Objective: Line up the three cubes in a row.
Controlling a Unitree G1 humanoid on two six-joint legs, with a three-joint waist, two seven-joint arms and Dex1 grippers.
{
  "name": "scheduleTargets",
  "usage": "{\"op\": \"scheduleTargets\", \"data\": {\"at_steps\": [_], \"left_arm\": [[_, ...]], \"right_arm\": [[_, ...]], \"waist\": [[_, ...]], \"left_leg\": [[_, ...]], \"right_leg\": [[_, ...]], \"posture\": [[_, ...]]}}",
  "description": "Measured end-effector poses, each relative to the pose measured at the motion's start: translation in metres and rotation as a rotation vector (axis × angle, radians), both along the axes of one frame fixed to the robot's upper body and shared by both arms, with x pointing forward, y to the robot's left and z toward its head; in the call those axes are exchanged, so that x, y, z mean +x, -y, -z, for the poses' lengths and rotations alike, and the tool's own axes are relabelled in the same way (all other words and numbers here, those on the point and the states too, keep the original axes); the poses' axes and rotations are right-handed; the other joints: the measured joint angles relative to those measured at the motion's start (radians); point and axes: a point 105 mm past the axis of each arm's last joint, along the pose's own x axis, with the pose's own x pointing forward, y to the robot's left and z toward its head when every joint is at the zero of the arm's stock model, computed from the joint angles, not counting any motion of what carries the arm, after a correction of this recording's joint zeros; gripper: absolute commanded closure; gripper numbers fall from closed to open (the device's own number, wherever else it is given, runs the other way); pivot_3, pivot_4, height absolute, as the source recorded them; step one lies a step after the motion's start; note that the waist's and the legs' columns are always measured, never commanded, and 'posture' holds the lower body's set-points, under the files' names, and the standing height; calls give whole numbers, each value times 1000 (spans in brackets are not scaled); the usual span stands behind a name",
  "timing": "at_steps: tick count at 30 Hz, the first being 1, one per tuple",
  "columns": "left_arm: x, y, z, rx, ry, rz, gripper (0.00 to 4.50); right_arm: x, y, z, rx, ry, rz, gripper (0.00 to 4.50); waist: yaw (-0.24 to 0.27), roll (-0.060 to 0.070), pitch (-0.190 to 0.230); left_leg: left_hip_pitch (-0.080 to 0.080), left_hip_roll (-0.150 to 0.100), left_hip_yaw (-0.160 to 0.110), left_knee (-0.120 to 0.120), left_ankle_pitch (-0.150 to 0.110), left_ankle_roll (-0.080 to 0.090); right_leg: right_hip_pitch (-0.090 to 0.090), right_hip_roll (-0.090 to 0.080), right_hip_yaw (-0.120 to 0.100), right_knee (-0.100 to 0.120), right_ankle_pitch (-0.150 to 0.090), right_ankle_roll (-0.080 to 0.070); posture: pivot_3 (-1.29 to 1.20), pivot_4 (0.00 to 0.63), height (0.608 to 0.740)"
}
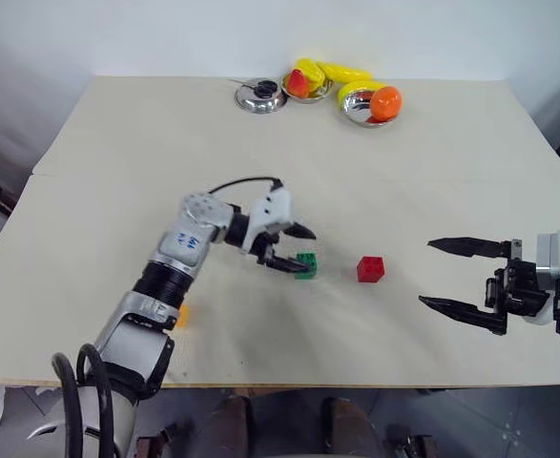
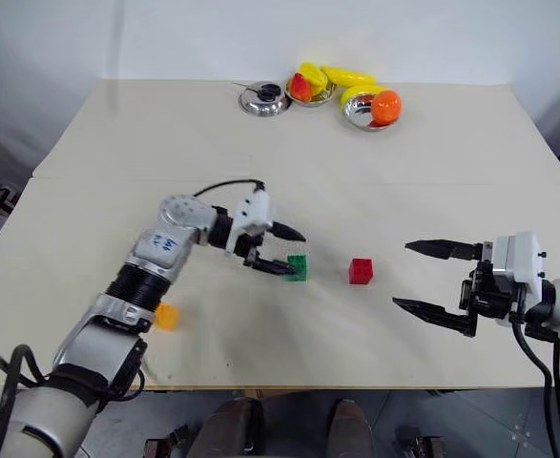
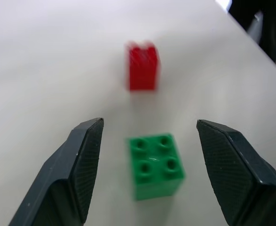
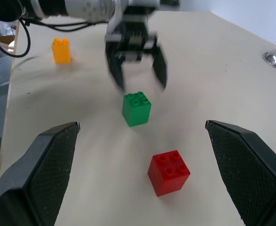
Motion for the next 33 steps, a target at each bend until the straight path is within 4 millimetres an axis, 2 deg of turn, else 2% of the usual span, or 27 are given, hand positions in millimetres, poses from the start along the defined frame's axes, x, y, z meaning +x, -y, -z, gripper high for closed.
{"op": "scheduleTargets", "data": {"at_steps": [3, 8, 11, 13, 16, 19, 22, 24, 28, 30, 33], "left_arm": [[1, -14, -18, -64, 39, -4, 1139], [-6, -71, -51, -172, 78, -20, 1139], [-8, -112, -61, -201, 112, -122, 605], [-7, -147, -62, -199, 137, -254, 18], [-16, -201, -52, -180, 131, -462, 18], [-32, -239, -33, -148, 111, -610, 18], [-76, -289, 9, -145, 13, -783, 18], [-100, -308, 27, -136, -52, -875, 18], [-139, -337, 40, -109, -105, -1029, 18], [-154, -342, 42, -100, -108, -1066, 18], [-176, -338, 54, -89, -140, -1083, 18]], "right_arm": [[2, 0, 3, 10, -29, -5, 0], [2, 1, 21, 31, -104, -29, 0], [-1, -6, 27, 32, -106, -77, 0], [1, -15, 29, 46, -77, -113, 0], [4, -26, 28, 64, -21, -158, 0], [5, -30, 32, 56, -3, -188, 0], [2, -38, 39, 57, 0, -258, 0], [2, -42, 43, 60, -16, -287, 0], [5, -49, 37, 54, 10, -332, 0], [6, -51, 35, 55, 17, -347, 0], [7, -53, 35, 55, 17, -358, 0]], "waist": [[0, 0, 0], [-9, 0, 0], [-12, 0, 0], [-15, 0, 0], [-26, 0, 0], [-27, 0, 0], [-38, 0, 0], [-38, -1, 1], [-27, -1, 1], [-24, -1, 1], [-27, -1, 1]], "left_leg": [[0, 0, 0, 0, 0, 0], [0, 0, 0, -1, 0, 0], [1, 0, 0, -1, 0, 0], [1, 0, 0, -1, 0, 0], [1, 1, 0, -1, 0, 0], [1, 1, 0, -1, -1, 0], [4, 4, 5, -3, -4, -1], [4, 6, 5, -2, -5, -1], [5, 7, 5, -1, -5, -2], [5, 8, 5, -1, -6, -2], [5, 9, 6, -1, -8, -3]], "right_leg": [[0, 0, 0, 0, 0, 0], [0, 0, 0, 0, 0, 0], [0, 0, 0, 0, 0, 0], [0, 0, 0, 1, 0, 0], [0, 0, 0, 1, 0, 0], [0, 0, 0, 1, 0, 0], [-1, 0, -2, 2, -1, -2], [-2, 2, -3, 2, -1, -2], [-1, 3, -3, 3, -1, -4], [-1, 3, -3, 2, -1, -5], [-1, 4, -4, 2, -1, -6]], "posture": [[0, 150, 740], [0, 150, 740], [0, 150, 740], [0, 150, 740], [0, 150, 740], [0, 150, 740], [0, 150, 740], [0, 150, 740], [0, 150, 740], [0, 150, 740], [0, 150, 740]]}}
